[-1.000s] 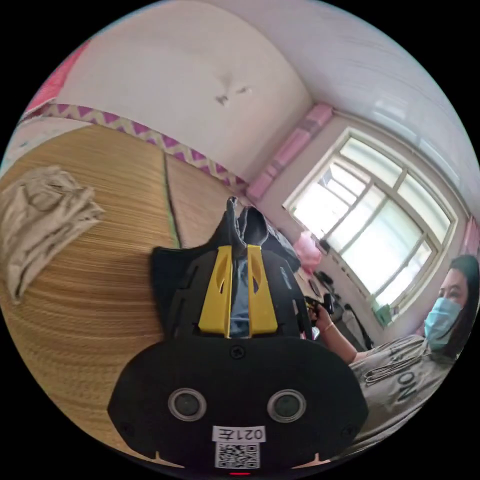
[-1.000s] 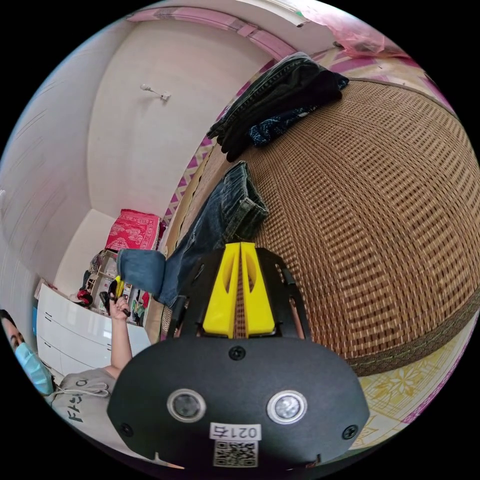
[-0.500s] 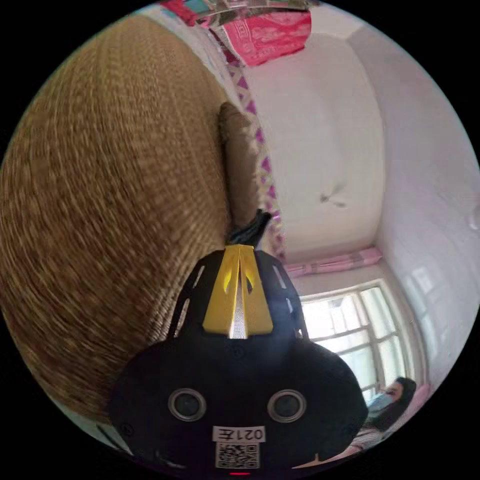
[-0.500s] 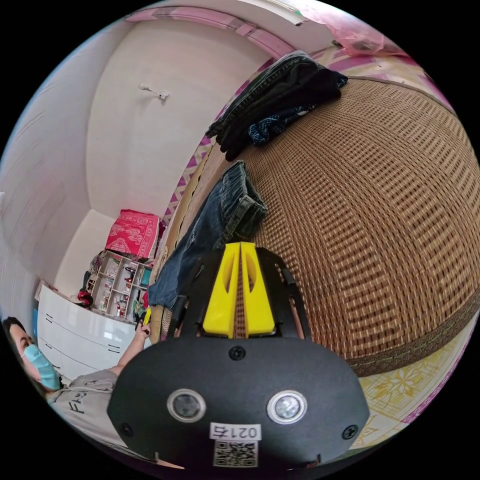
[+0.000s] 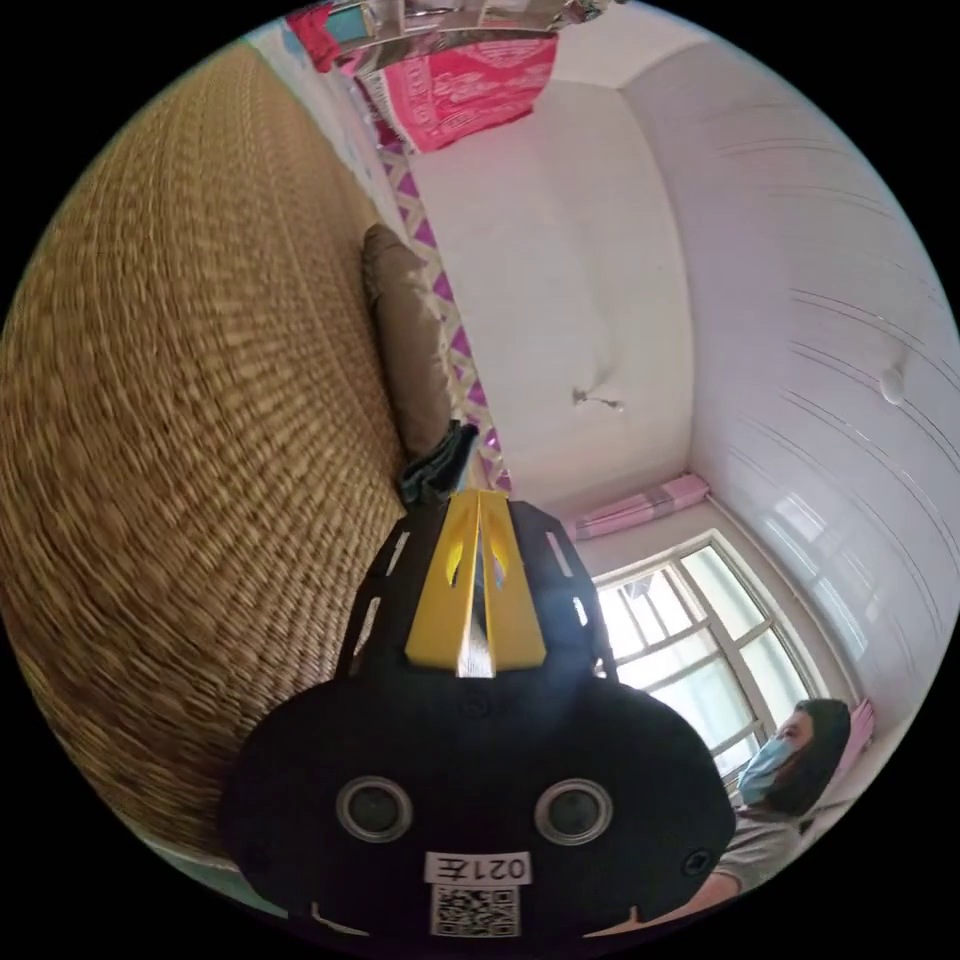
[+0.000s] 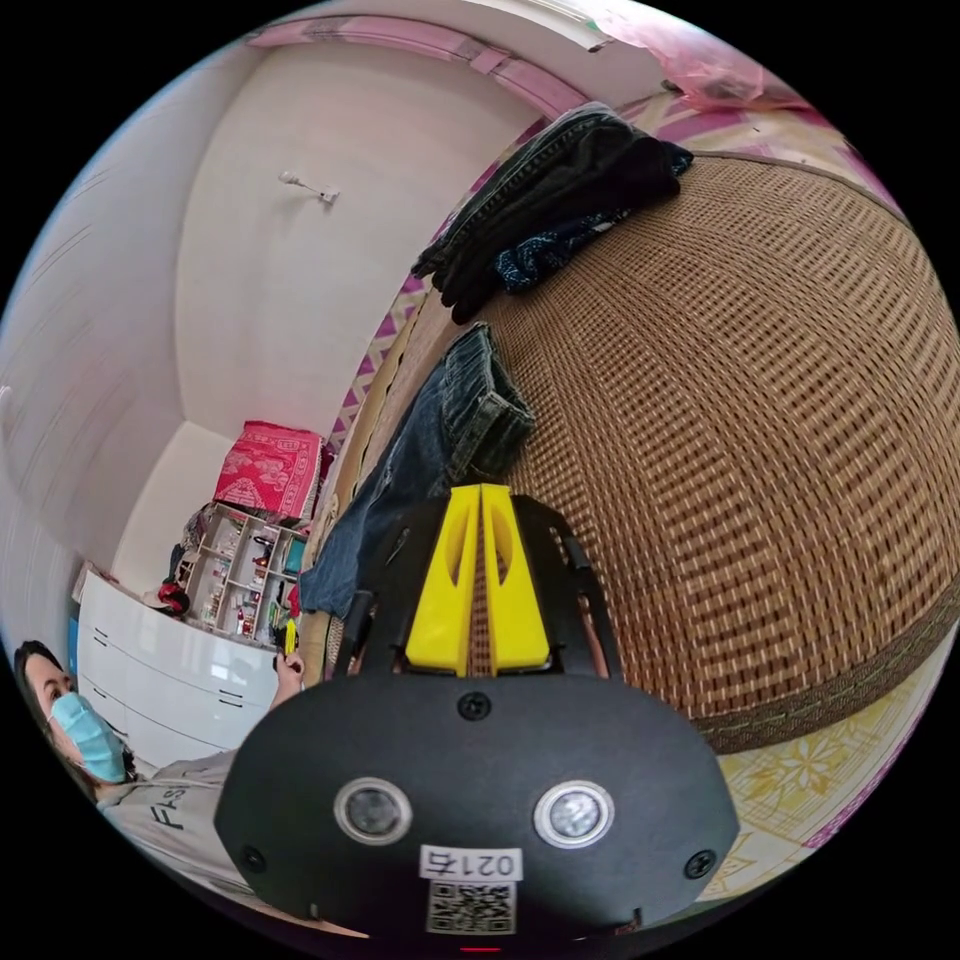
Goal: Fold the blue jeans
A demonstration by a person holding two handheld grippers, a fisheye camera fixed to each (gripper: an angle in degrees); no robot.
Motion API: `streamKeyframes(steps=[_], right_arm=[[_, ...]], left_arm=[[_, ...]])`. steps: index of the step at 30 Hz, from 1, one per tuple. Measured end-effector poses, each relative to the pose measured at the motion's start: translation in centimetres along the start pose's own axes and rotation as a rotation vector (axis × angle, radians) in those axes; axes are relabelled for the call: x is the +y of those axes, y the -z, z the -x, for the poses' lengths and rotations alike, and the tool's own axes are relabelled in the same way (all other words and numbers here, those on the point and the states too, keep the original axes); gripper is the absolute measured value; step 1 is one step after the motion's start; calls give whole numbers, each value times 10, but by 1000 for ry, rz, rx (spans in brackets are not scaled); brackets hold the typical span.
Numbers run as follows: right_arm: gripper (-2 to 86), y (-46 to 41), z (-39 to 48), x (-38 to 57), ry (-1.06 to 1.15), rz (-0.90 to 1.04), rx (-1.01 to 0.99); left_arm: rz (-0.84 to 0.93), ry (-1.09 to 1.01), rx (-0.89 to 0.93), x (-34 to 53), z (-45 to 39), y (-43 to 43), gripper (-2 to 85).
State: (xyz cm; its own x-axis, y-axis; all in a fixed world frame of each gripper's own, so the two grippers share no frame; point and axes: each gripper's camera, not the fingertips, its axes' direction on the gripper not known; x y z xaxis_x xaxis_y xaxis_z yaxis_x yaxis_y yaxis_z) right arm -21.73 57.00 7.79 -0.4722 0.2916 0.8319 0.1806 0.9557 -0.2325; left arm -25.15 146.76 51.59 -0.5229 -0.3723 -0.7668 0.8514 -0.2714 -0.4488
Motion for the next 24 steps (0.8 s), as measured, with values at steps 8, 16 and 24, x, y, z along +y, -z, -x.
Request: streamKeyframes(steps=[8,16,24], right_arm=[[-10,27,130,11,417,-187,-110],[-8,-127,317,-65,1130,222,295],[51,-272,366,-123,1369,746,564]], left_arm=[[390,-643,-435,93,-216,-158,-10],[538,-1279,-656,232,-362,-386,-10],[680,-1266,-625,206,-374,-536,-9]])
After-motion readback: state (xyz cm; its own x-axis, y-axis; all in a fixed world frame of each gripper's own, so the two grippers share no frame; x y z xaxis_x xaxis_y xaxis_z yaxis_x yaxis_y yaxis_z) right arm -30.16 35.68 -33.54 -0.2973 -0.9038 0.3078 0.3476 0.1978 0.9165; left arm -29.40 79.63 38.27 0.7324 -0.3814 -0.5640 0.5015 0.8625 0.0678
